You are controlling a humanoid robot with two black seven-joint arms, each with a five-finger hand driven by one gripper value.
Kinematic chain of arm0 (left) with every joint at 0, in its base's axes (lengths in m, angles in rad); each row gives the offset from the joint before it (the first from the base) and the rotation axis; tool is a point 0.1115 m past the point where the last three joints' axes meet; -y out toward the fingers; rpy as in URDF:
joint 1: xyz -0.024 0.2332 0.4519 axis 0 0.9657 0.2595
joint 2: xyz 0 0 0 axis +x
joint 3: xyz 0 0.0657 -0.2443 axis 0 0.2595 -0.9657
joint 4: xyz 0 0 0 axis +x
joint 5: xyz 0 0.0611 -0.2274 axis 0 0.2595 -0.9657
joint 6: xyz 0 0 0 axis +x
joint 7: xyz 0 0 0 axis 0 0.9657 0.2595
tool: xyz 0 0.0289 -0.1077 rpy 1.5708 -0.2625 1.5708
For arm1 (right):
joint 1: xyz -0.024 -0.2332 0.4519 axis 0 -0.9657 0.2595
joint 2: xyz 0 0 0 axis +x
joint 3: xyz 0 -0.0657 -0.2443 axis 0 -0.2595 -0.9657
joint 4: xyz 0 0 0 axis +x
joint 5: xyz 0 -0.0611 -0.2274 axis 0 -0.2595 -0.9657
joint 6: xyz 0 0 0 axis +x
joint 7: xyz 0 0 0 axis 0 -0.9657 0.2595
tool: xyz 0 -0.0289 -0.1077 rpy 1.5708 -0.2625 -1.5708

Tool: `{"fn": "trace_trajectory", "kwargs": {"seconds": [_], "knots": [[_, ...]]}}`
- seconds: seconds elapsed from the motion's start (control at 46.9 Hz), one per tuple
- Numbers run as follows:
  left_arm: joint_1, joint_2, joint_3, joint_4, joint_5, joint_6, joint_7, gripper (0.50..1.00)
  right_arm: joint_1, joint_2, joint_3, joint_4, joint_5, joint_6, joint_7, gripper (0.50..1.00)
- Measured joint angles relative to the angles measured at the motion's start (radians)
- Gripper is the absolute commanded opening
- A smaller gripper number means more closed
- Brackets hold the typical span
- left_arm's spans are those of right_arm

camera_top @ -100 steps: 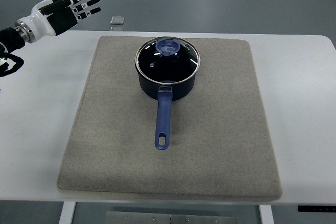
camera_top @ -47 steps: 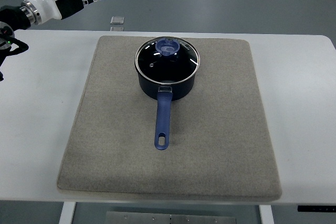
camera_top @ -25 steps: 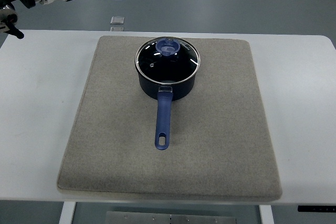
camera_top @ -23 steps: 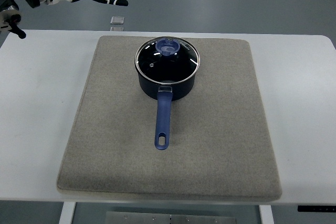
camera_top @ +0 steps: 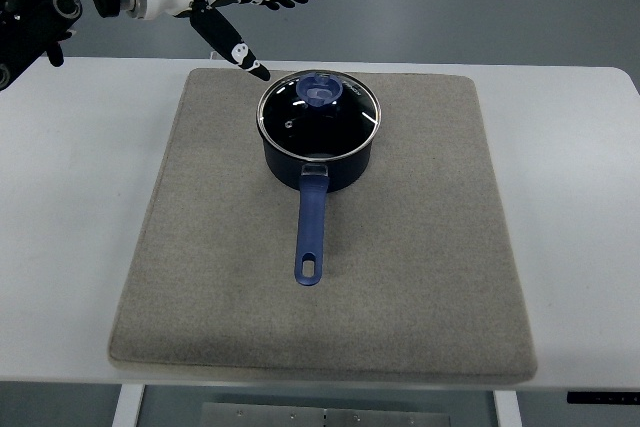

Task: Open pot lid and place left with left hand
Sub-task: 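Reach the left hand over the glass lid toward its blue knob, then close the left hand fingers around the blue knob of the lid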

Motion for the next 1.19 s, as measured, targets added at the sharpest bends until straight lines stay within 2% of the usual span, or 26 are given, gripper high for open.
{"fn": "trace_trajectory", "kwargs": {"seconds": [0.213, 0.512, 0.959, 1.087, 1.13, 1.194], "knots": [[-0.058, -0.011, 0.11, -0.008, 0.053, 0.017, 0.0, 0.984, 0.0, 0.0, 0.0, 0.0, 0.0, 0.0, 0.0, 0.915], [-0.067, -0.07, 0.228, -0.008, 0.173, 0.167, 0.0, 0.984, 0.0, 0.0, 0.0, 0.0, 0.0, 0.0, 0.0, 0.915], [-0.099, -0.146, 0.261, -0.006, 0.226, 0.173, 0.003, 0.954, 0.0, 0.0, 0.0, 0.0, 0.0, 0.0, 0.0, 0.915], [-0.1, -0.151, 0.262, -0.005, 0.235, 0.174, 0.005, 0.926, 0.0, 0.0, 0.0, 0.0, 0.0, 0.0, 0.0, 0.915], [-0.1, -0.152, 0.264, -0.004, 0.235, 0.174, 0.005, 0.9, 0.0, 0.0, 0.0, 0.0, 0.0, 0.0, 0.0, 0.915], [-0.1, -0.153, 0.271, -0.003, 0.236, 0.175, 0.006, 0.896, 0.0, 0.0, 0.0, 0.0, 0.0, 0.0, 0.0, 0.915]]}}
